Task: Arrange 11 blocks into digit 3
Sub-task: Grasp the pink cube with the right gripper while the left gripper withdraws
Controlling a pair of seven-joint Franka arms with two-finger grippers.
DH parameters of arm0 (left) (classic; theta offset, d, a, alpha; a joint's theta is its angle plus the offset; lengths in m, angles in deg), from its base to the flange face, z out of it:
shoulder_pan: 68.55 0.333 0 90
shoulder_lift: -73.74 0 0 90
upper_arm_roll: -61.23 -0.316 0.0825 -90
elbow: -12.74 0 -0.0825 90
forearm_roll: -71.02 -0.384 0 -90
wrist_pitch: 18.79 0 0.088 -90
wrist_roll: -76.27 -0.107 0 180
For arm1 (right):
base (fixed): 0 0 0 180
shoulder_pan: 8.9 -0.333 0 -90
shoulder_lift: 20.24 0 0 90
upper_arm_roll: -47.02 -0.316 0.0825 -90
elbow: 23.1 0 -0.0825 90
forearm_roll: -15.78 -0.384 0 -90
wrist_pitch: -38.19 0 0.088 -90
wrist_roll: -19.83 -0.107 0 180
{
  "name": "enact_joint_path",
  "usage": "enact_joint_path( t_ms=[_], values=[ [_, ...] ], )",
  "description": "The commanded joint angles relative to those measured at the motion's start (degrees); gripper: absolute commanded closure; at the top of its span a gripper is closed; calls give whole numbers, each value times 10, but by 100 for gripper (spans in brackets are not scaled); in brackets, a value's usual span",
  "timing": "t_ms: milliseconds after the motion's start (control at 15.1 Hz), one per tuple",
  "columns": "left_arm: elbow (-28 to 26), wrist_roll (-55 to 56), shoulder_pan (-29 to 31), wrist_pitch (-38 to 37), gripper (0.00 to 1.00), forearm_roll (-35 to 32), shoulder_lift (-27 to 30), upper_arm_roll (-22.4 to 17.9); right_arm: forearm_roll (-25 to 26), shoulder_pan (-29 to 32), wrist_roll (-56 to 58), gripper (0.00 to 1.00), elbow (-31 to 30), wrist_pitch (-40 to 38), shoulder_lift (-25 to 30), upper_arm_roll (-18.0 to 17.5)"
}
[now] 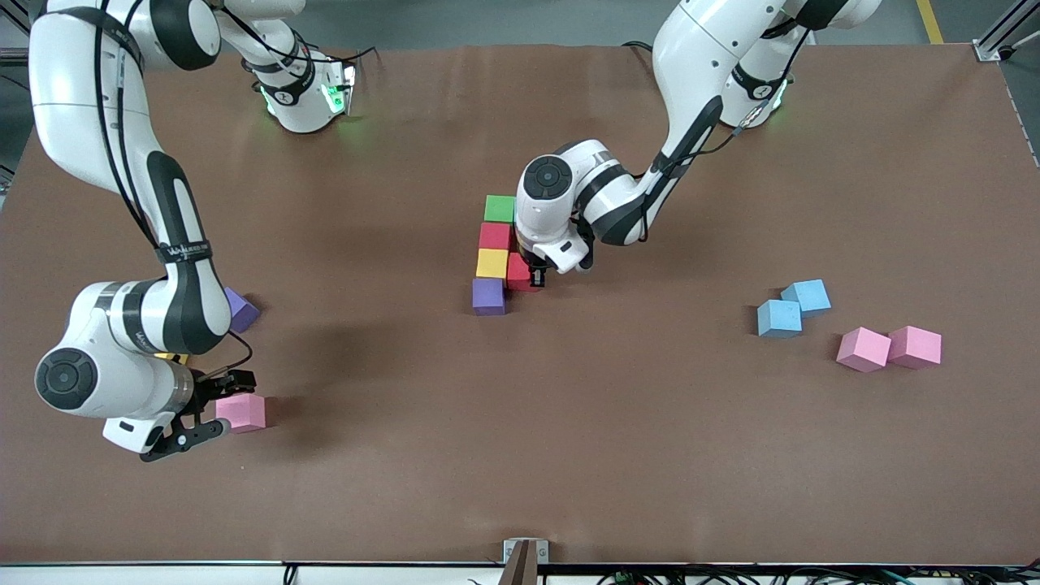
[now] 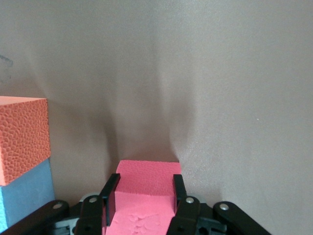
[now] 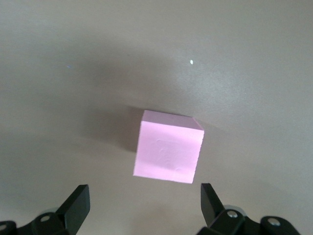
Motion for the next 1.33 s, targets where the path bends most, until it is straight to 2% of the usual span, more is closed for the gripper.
enact_joint_path(
  t_ms=[0,66,133,266,598,864,1063,1129,1196,1262],
  values=[
    [1,13,-5,-4,85,-14,-1,-4,3,20,-1,0,32,8,-34,-12],
    [2,13,-5,-4,77,-14,-1,-4,-3,20,-2,0,32,23,-38,-12],
    [2,13,-5,-4,58,-14,-1,-4,-7,19,-2,0,32,32,-44,-12],
    [2,10,-6,-4,0,-14,0,-4,-17,20,-8,0,33,34,-49,-11],
    [5,8,0,-31,0,-15,29,-2,-18,19,-20,0,37,50,-66,-11],
    [4,1,7,-66,0,-15,85,0,-19,19,-20,0,37,65,-75,-11],
    [5,-71,24,-85,0,-14,122,0,-31,19,-20,1,36,69,-78,-11],
    [6,-108,26,-94,0,-14,125,-4,-31,19,-20,8,36,69,-78,-11],
    [11,-143,41,-100,0,-14,130,-10,-31,19,-20,22,36,70,-78,-11],
    [19,-180,73,-100,0,-14,132,-8,-31,19,-20,42,36,70,-79,-11]
  ],
)
